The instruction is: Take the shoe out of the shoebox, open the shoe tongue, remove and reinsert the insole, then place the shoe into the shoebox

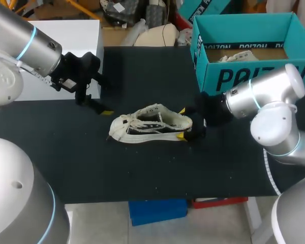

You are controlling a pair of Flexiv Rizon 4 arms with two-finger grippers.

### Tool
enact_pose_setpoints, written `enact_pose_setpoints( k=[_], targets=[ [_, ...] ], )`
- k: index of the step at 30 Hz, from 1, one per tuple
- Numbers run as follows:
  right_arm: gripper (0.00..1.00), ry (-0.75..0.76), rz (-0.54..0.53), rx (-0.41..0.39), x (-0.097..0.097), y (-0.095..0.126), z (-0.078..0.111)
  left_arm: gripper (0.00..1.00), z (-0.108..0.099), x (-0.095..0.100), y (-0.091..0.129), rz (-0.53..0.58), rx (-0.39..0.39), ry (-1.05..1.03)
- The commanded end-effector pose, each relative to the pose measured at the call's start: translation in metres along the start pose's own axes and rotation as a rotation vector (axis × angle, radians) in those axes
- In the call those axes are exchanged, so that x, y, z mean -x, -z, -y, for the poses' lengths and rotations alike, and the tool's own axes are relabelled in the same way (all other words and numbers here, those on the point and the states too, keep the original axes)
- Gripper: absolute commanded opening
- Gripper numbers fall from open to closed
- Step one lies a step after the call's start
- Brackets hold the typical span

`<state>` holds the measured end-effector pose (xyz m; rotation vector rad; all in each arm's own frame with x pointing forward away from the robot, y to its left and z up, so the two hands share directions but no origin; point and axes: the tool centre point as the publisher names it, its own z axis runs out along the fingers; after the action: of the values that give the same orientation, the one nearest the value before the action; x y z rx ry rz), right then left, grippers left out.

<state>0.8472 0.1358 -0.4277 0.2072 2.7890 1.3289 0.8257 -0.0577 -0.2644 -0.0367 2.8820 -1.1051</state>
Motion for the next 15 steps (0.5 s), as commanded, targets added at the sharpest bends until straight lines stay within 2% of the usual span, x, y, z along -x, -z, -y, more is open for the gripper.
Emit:
enact_pose_setpoints(
  k=[1, 12, 13, 14, 15],
  targets=[
    [1.0, -0.001, -0.004, 0.006, 0.002, -0.006, 0.002, 1.0, -0.001, -0.001, -0.001, 0.005, -0.002, -0.002],
    [1.0, 0.007, -0.042, 0.046, 0.004, -0.017, 0.007, 1.0, -0.001, -0.001, -0.001, 0.005, -0.002, -0.002],
    [0.71, 0.007, -0.043, 0.046, 0.004, -0.018, 0.007, 1.0, -0.001, -0.001, -0.001, 0.005, -0.002, -0.002],
    [0.02, 0.007, -0.043, 0.046, 0.004, -0.018, 0.007, 1.0, -0.001, -0.001, -0.001, 0.005, -0.002, -0.002],
    [0.0, 0.007, -0.043, 0.046, 0.004, -0.018, 0.007, 1.0, -0.001, -0.001, -0.001, 0.005, -0.002, -0.002]
  ],
)
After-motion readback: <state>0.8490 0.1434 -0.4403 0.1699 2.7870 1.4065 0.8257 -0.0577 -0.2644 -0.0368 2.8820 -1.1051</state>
